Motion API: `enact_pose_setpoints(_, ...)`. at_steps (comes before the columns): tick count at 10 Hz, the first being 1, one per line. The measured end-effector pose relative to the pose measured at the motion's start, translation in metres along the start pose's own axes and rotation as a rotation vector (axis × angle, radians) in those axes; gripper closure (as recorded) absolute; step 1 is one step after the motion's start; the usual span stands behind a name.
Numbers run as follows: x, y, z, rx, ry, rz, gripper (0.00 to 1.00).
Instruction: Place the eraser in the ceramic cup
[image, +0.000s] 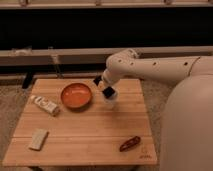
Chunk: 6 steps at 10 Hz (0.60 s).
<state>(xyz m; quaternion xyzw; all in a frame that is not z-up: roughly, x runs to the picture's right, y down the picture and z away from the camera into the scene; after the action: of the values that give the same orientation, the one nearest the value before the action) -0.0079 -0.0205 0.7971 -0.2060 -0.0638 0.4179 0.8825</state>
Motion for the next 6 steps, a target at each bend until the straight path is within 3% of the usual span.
enact_pose_setpoints(4,0.001,-0.017,0.011,0.013,-0.014,0.043,0.25)
enact_pose_setpoints(6,0.001,-0.025,0.009,0.025,-0.040,0.065,0.20)
